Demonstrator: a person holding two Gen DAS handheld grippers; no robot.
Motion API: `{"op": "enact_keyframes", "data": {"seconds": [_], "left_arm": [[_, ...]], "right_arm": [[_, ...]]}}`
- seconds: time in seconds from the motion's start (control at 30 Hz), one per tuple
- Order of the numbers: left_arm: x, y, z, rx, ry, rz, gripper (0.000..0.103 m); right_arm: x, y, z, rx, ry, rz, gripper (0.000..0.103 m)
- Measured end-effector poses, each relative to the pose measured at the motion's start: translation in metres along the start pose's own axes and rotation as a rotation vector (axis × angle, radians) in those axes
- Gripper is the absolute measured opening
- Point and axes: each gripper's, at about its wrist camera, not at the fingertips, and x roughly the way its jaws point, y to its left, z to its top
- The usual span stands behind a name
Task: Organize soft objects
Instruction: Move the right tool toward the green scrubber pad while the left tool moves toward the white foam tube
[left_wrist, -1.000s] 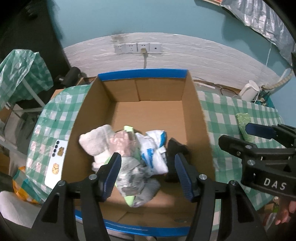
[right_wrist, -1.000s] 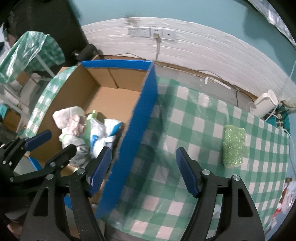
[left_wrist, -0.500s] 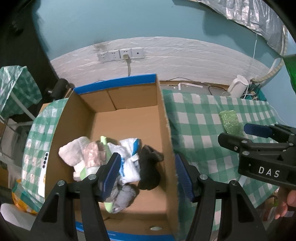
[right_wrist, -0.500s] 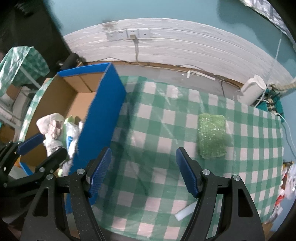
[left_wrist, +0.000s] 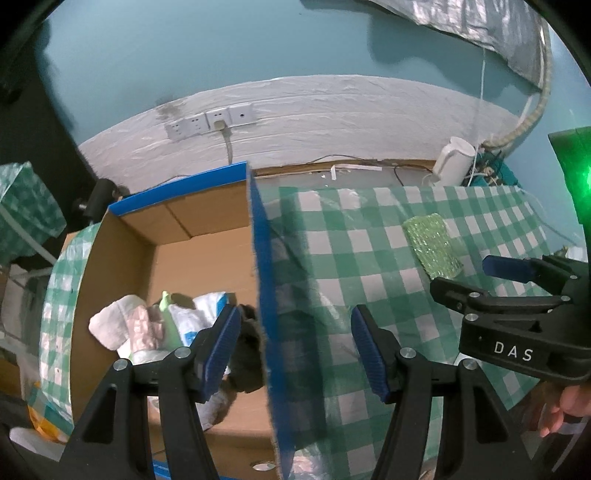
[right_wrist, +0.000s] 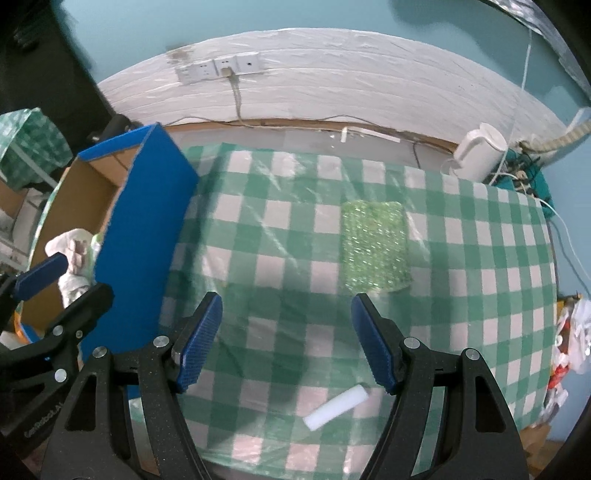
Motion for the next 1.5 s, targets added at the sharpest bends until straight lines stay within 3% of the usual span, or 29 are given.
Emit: {"op": "enact_keyframes", "data": {"seconds": [0.63,1.1,1.5], "left_arm": [[0.039,-0.063,0.008,0.122,0.05,0.034,0.064],[0.089,-0.076,0.019,0.124,0.115,0.03,0.064],[0.109,-0.071,0.021,0.122,0.143,0.033,0.064]], "right_arm": [[0.033,-0.06,0.0,0.076,0.056,-0.063,0.073],[0.094,-0.083,0.019,0.099,0.105,-0.096,0.073],[0.123,-0.083,0.029,0.089,0.133,-0.129,0.073]]}}
